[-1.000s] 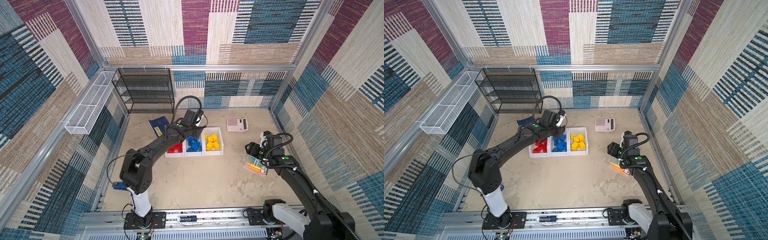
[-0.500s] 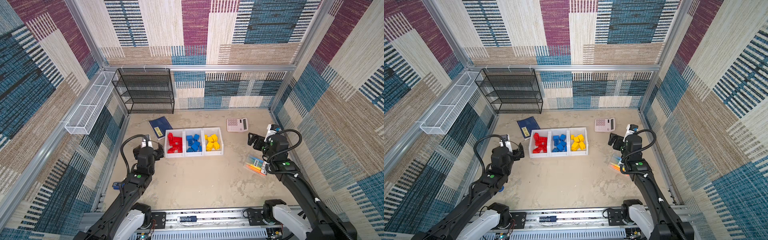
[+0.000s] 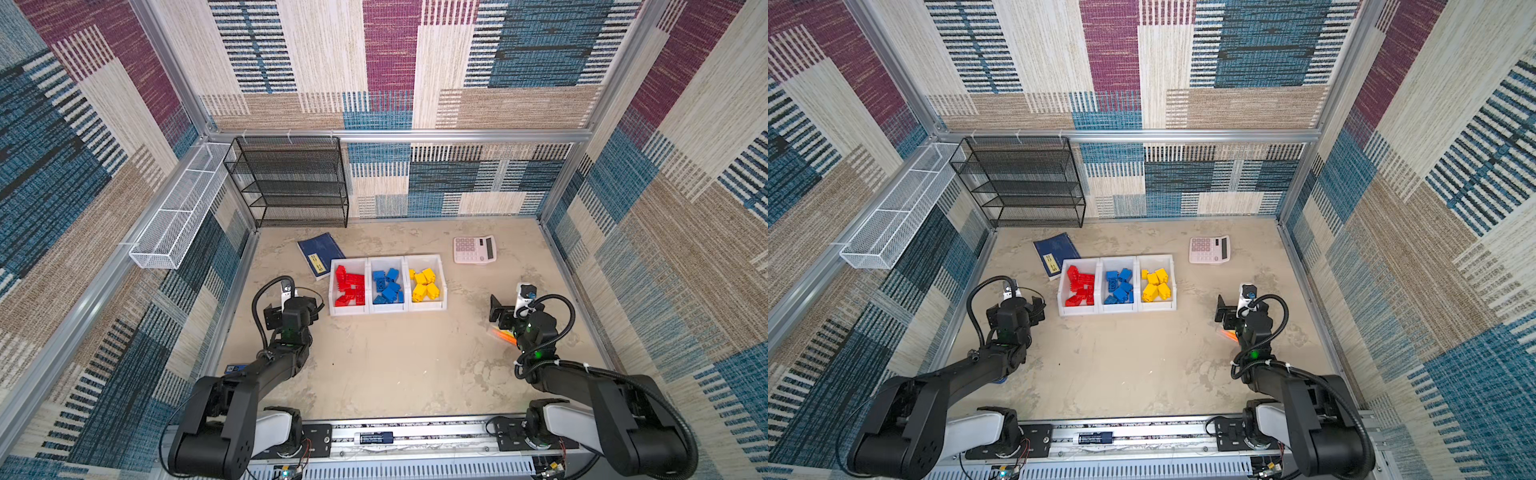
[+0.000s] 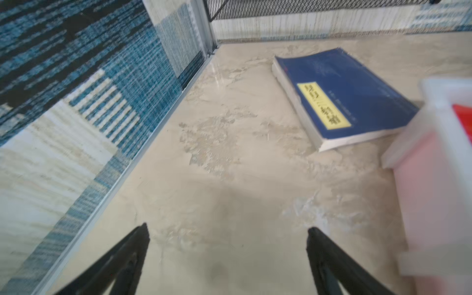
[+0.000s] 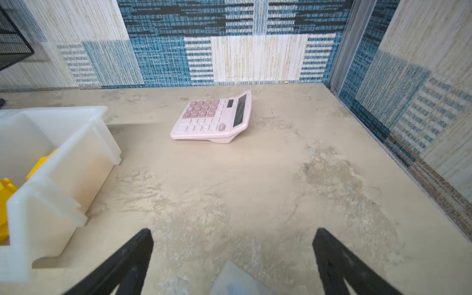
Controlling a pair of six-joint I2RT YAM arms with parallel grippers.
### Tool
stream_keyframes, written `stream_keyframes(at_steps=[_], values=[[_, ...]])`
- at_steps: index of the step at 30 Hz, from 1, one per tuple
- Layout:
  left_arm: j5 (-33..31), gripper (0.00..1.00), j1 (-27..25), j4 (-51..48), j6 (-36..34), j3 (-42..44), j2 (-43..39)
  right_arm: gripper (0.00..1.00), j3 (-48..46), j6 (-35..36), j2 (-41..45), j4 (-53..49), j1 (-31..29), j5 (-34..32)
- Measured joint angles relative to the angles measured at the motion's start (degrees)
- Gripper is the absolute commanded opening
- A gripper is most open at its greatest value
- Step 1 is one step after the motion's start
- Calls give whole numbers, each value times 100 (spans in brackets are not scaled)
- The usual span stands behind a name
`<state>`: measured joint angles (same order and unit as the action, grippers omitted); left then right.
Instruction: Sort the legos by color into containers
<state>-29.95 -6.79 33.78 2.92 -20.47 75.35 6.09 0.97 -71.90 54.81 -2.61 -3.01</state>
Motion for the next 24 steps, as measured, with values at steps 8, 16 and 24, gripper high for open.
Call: stream_keyframes(at_steps=[8,16,24], values=[[1687,99,767,815,-144,-492,1207,100,474,181,-1672,1762,223,221],[2330,99,807,863,-149,-481,1285,100,632,55,-1668,1718,393,498],[2430,99,776,951,-157,-444,1276,100,610,50,-1620,1716,396,555]])
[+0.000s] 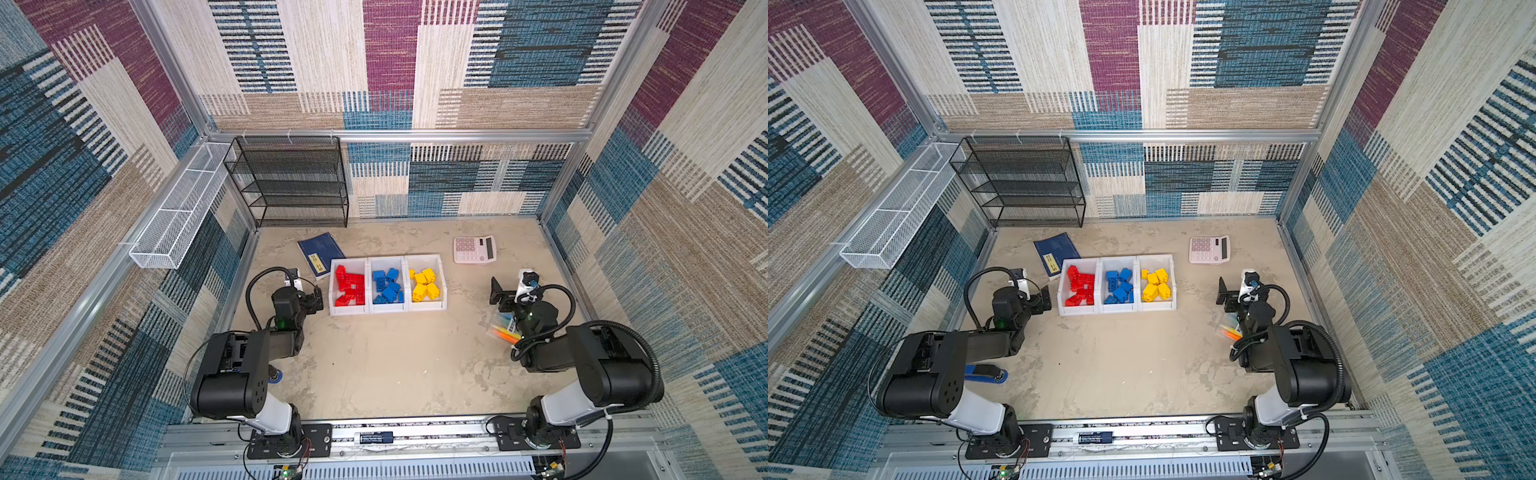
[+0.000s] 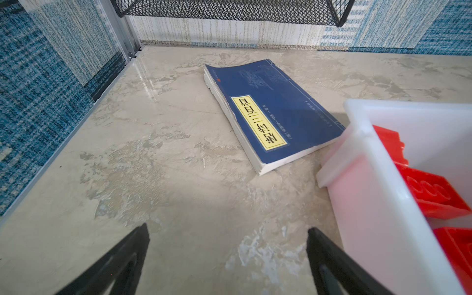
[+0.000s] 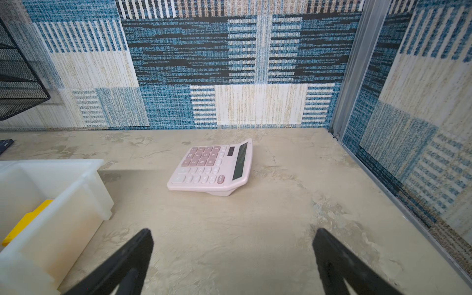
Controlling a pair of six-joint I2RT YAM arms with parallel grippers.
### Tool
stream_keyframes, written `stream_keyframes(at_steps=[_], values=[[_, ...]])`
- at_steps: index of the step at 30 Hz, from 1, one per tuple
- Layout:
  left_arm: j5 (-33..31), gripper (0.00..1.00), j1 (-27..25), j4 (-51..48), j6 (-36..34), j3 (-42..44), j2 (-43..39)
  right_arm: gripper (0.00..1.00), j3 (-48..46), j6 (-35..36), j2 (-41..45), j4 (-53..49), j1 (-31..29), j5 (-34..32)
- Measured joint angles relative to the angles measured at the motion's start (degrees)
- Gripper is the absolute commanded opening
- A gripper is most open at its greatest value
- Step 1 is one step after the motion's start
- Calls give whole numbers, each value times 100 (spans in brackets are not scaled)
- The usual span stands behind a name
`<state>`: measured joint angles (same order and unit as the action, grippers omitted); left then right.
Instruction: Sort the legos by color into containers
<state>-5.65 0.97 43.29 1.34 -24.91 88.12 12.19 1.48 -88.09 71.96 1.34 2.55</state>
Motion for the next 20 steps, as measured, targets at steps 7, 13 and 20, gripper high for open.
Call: stream_keyframes(at_steps=[7,13,20], values=[[2,99,0,0,0,0,0,100,-11,0,4,0,0,2],[2,99,0,0,0,0,0,100,-11,0,4,0,2,2],[149,99,4,-22,-4,-90,72,100,-11,0,2,0,2,2]])
